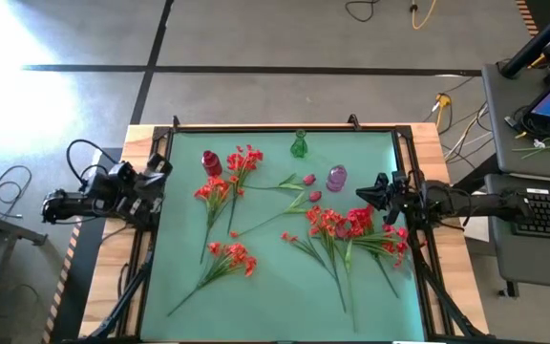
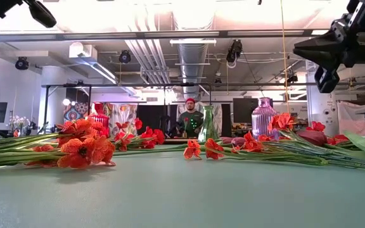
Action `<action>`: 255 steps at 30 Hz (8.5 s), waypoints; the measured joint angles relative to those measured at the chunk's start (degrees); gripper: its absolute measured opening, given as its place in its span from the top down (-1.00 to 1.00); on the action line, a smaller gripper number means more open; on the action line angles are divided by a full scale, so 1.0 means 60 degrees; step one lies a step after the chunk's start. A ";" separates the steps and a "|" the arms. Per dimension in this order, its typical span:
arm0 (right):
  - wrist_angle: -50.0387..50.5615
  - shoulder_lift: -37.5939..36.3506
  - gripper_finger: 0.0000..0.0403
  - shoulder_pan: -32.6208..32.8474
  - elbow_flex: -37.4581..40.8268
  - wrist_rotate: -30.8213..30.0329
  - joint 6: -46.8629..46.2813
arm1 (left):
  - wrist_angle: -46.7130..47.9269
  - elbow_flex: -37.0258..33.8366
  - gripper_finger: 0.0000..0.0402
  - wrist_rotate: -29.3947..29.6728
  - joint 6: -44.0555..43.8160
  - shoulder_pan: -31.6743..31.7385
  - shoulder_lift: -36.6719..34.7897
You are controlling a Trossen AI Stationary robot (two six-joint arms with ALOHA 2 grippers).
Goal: Sort flowers into vase by color
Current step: Put the middle right orange flowers into the green flower vase
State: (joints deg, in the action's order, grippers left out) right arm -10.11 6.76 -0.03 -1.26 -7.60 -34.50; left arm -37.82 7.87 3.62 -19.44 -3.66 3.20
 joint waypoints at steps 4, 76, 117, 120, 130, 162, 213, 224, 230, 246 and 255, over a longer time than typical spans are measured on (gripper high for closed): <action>-0.0513 0.0405 0.83 0.0004 0.0000 -0.0004 0.0004 | -0.0058 0.0444 1.00 0.0075 -0.0592 0.0004 0.0022; 0.9992 1.6266 -0.66 0.3767 -1.1617 0.0738 -0.5483 | 0.7128 0.4049 1.00 0.7505 -0.4915 -0.6925 0.9673; 0.9130 1.6064 0.93 0.3497 -1.1755 0.0502 -0.4128 | 0.6940 0.4045 1.00 0.7838 -0.4692 -0.6918 0.9669; 0.9134 1.5670 0.93 0.3497 -1.1755 0.0453 -0.3825 | 0.6906 0.4045 1.00 0.7838 -0.4696 -0.6910 0.9669; 0.8947 1.4006 0.93 0.3458 -1.1710 -0.1824 -0.2138 | 0.6556 0.4042 1.00 0.7838 -0.4685 -0.6821 0.9669; -0.7953 1.2502 0.94 -0.1292 -0.7643 0.0726 0.6195 | 0.7202 0.4034 1.00 0.5753 -0.1063 -0.4805 0.8921; -0.6435 1.3174 0.94 -0.4750 -0.8018 -0.2240 0.6089 | 0.8822 0.4038 1.00 0.7576 -0.2754 -0.4790 0.8175; -0.6288 1.3170 0.60 -0.4747 -0.8018 -0.2211 0.5965 | 0.8822 0.4038 1.00 0.7582 -0.2754 -0.4790 0.8175; -0.5433 1.3167 0.44 -0.4743 -0.8014 -0.2204 0.5746 | 0.8822 0.4041 1.00 0.7579 -0.2802 -0.4790 0.8175; -0.2983 1.2734 0.00 -0.4636 -0.8014 -0.2149 0.5177 | 0.8822 0.4042 1.00 0.7558 -0.3260 -0.4790 0.8175; -0.0897 1.1519 -0.21 -0.4041 -0.8014 -0.2134 0.4529 | 0.9245 0.4045 1.00 0.6283 -0.5796 -0.4797 0.8186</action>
State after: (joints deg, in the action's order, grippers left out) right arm -15.49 75.87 -24.28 -49.34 -20.40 -7.33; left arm 17.65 32.14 41.32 -54.22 -32.44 52.31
